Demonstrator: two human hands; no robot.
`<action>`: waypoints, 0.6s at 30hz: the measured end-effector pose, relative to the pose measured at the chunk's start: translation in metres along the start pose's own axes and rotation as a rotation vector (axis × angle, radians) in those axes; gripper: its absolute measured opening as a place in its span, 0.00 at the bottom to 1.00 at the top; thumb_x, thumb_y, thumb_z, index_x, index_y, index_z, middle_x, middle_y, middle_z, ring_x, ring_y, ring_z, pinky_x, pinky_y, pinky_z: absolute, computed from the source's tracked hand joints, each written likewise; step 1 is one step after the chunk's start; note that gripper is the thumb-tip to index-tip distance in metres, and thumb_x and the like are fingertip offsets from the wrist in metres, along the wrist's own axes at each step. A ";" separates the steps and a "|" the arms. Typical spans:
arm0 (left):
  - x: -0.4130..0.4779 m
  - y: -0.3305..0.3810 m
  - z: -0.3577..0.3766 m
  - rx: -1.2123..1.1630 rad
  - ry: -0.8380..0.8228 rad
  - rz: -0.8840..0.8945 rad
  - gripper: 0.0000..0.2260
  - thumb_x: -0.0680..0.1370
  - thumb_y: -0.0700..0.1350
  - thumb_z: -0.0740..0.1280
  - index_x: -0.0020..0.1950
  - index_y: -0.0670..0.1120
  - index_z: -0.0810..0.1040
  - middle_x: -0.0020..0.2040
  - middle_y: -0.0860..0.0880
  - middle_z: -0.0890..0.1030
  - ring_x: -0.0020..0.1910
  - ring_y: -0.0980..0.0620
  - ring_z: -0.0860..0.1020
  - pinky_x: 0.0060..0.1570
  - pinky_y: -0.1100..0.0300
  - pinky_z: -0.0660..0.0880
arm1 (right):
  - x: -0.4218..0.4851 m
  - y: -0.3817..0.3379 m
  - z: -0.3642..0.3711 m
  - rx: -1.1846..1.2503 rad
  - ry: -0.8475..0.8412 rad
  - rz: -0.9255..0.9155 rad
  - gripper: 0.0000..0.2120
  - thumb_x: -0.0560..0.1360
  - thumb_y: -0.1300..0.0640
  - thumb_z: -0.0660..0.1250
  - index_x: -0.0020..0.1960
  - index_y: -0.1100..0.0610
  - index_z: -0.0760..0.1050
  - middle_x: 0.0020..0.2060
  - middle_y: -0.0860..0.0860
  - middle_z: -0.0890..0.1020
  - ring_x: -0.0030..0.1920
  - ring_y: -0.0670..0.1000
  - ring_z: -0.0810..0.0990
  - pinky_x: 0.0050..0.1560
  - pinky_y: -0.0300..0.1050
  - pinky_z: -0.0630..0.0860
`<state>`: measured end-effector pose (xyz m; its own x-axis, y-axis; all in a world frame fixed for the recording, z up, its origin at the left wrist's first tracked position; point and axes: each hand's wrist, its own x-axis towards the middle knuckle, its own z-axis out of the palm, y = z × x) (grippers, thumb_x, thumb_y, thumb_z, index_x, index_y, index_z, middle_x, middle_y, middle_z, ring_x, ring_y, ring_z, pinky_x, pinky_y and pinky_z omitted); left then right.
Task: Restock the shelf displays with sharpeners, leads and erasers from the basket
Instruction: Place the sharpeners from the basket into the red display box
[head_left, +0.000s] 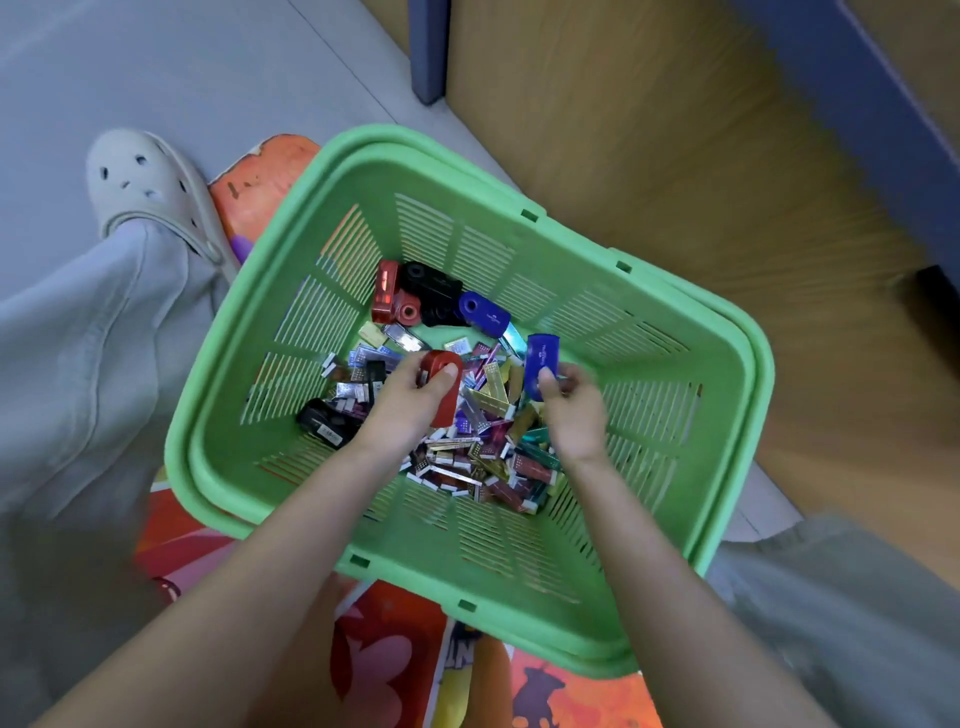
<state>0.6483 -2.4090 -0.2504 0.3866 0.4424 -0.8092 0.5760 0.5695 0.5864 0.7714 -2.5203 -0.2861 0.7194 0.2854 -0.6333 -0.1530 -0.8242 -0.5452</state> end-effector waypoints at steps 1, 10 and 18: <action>0.000 0.000 0.001 -0.042 0.016 -0.028 0.10 0.81 0.50 0.61 0.60 0.49 0.68 0.57 0.43 0.78 0.54 0.46 0.78 0.53 0.54 0.76 | -0.018 -0.008 0.002 0.097 -0.063 -0.017 0.18 0.80 0.54 0.61 0.67 0.61 0.69 0.59 0.52 0.76 0.53 0.48 0.74 0.57 0.41 0.69; -0.032 0.003 -0.003 -0.069 -0.004 0.138 0.12 0.76 0.47 0.67 0.56 0.45 0.70 0.48 0.49 0.78 0.45 0.54 0.77 0.43 0.69 0.73 | -0.096 -0.029 0.019 0.332 -0.329 -0.212 0.09 0.77 0.61 0.65 0.57 0.60 0.78 0.45 0.49 0.82 0.47 0.47 0.79 0.54 0.41 0.76; -0.050 0.009 -0.017 0.006 -0.035 0.140 0.15 0.76 0.52 0.66 0.58 0.48 0.71 0.53 0.45 0.79 0.51 0.50 0.78 0.49 0.62 0.74 | -0.011 0.026 -0.026 -0.223 -0.001 0.012 0.22 0.81 0.59 0.59 0.73 0.62 0.60 0.64 0.60 0.73 0.46 0.51 0.79 0.50 0.46 0.79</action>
<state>0.6215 -2.4143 -0.2038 0.4886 0.4923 -0.7204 0.5192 0.4995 0.6935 0.7770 -2.5573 -0.2790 0.7178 0.2755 -0.6395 -0.0077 -0.9152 -0.4029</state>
